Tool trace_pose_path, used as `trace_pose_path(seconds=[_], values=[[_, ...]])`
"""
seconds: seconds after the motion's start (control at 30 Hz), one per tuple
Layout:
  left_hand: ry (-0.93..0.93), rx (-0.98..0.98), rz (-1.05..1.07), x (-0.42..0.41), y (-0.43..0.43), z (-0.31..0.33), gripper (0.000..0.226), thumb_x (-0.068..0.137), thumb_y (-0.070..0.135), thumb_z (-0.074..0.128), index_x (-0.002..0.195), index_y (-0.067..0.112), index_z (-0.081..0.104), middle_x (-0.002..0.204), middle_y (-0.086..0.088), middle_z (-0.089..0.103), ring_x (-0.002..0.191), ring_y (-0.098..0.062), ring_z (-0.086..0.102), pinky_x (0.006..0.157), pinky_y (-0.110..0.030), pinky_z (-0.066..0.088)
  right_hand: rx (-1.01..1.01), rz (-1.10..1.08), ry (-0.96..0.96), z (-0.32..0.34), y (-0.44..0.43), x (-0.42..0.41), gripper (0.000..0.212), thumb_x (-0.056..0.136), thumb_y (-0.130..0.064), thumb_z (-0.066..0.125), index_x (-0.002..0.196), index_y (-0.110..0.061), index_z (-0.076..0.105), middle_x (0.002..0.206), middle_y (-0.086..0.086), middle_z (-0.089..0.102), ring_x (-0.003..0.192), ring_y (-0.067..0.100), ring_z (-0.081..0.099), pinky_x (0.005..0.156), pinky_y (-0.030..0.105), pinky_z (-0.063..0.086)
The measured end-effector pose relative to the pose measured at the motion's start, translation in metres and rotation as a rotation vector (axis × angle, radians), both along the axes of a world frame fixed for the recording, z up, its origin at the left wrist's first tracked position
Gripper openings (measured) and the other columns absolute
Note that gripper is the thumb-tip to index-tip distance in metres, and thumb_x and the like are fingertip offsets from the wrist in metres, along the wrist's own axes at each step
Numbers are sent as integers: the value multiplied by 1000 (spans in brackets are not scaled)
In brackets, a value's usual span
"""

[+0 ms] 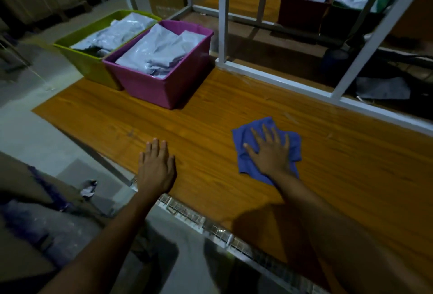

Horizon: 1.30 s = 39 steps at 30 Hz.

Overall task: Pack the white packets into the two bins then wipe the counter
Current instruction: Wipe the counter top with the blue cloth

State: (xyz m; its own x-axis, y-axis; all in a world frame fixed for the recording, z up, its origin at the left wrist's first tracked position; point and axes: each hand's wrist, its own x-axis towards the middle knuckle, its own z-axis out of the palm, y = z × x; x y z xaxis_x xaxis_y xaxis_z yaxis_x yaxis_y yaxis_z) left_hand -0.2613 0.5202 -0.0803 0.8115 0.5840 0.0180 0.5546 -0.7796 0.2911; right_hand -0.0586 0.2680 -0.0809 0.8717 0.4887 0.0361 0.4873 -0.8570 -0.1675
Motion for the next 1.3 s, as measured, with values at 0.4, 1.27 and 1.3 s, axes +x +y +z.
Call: trace_pose_path(seconds=[0.4, 1.27, 1.3], values=[[48, -54, -80, -30, 4, 11, 75, 93, 54, 9, 155, 12, 15, 163, -10, 8, 151, -27, 2, 120, -47, 5, -12, 449, -11, 0, -3, -112, 68, 90, -76, 19, 149, -43, 25, 161, -5, 19, 149, 22, 11, 114, 60, 8], [-89, 6, 257, 66, 95, -4, 50, 103, 34, 32, 147, 11, 38, 158, -9, 29, 147, -26, 20, 119, -49, 20, -8, 200, 44, 0, 215, 203, 66, 93, -69, 25, 150, -38, 19, 161, 1, 18, 147, 28, 12, 114, 62, 3], [-99, 2, 284, 64, 94, -3, 49, 103, 34, 32, 146, 12, 39, 157, -9, 30, 147, -26, 21, 119, -49, 19, -8, 190, 42, 1, 217, 198, 65, 93, -67, 24, 150, -36, 20, 161, 3, 19, 147, 29, 12, 114, 62, 3]])
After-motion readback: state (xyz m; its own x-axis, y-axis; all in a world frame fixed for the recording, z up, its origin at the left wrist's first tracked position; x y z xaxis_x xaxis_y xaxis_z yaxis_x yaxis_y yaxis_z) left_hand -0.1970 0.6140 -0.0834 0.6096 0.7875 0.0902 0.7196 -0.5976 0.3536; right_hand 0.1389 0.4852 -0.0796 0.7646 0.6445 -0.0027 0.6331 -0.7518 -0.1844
